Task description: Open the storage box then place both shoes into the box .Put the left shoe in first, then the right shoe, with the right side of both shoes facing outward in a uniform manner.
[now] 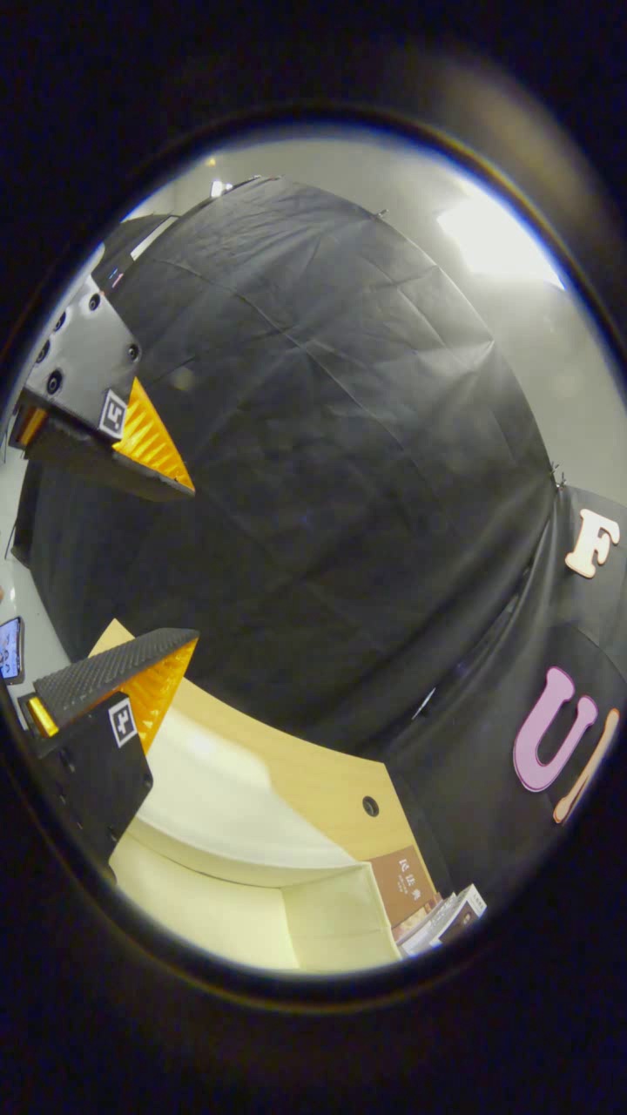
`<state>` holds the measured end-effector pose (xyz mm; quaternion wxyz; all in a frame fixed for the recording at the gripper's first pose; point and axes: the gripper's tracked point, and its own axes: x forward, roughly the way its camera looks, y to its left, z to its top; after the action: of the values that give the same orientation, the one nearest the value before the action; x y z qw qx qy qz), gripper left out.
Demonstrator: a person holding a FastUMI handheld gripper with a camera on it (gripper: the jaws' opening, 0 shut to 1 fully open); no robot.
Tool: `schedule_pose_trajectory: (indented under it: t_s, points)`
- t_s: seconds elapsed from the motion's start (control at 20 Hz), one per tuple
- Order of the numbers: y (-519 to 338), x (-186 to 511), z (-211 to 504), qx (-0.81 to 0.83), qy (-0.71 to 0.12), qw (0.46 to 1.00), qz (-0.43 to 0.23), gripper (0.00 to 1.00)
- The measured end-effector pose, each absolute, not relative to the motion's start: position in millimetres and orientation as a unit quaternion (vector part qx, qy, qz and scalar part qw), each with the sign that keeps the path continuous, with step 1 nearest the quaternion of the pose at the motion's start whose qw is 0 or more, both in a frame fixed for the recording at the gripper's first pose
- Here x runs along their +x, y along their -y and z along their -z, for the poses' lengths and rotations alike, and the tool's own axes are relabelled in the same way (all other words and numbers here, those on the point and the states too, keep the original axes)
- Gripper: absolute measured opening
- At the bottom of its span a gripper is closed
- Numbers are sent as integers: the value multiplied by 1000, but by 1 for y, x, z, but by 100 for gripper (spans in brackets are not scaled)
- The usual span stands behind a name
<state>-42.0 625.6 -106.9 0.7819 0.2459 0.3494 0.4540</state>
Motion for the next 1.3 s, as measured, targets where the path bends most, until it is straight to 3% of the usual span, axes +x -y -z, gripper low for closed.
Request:
schedule_pose_trajectory:
  t_s: [0.1,0.55,0.95,1.3]
  points:
    - [-625,-44,108,238,-347,784,-456,99]
    - [-568,-24,89,167,-259,843,-442,99]
    - [-449,7,88,88,-197,909,-357,100]
    - [-334,23,103,46,-199,944,-260,100]
